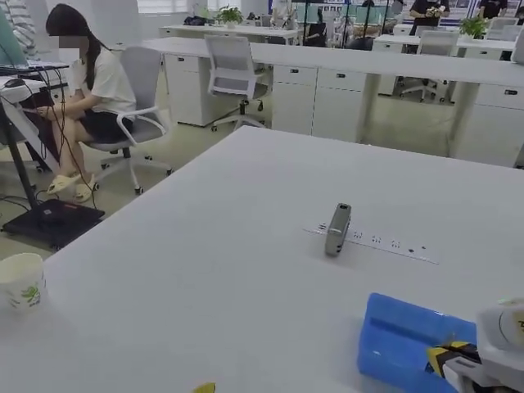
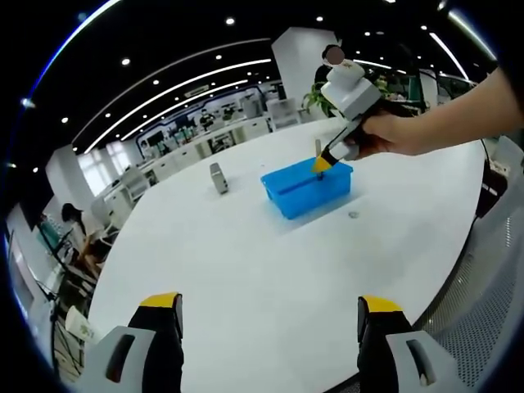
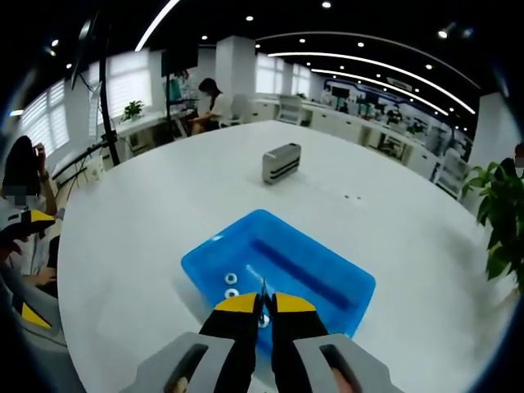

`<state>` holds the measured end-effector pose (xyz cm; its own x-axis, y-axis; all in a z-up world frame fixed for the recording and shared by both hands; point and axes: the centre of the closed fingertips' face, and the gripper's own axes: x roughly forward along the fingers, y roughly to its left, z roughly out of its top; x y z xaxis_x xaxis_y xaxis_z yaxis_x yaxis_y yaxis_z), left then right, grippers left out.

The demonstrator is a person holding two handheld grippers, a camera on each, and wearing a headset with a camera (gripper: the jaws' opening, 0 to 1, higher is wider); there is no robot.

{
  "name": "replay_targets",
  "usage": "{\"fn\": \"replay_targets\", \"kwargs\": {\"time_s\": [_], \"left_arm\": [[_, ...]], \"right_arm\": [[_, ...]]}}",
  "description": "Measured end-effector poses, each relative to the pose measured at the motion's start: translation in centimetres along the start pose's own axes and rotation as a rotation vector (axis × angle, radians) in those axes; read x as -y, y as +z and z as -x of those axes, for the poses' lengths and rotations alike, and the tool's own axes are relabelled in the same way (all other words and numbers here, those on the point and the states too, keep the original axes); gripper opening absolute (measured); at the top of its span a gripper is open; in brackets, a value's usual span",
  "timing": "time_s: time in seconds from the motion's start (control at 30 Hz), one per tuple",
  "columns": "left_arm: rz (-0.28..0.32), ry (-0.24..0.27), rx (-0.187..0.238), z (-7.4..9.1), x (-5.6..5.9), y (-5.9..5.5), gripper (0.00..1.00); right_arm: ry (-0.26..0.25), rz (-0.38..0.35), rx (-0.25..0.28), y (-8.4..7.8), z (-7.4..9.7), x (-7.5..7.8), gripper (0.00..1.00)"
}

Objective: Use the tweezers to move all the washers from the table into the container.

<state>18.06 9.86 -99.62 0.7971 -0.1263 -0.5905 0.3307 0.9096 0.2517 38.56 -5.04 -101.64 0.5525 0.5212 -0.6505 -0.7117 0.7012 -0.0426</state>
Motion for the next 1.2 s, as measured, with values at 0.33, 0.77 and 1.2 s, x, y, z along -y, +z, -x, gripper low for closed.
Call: {"fn": "replay_targets", "kwargs": {"time_s": [0.33,0.77,1.2], "left_arm": [[0.006,0.009,0.009,0.1,-0.2,0.1,0.9],[0.013,0.023,0.028,0.3,-0.5,0.4,0.9],[0.025,0.037,0.042,0.5,-0.8,0.6,0.9]], "right_arm": [[-0.029,0.0,0.02,0.4,0.7,0.1,0.02],[-0.032,-0.04,0.163,4.0,5.0,-0.1,0.02],[-0.018,-0.046,0.23,4.8,8.5,-2.3,0.02]]}}
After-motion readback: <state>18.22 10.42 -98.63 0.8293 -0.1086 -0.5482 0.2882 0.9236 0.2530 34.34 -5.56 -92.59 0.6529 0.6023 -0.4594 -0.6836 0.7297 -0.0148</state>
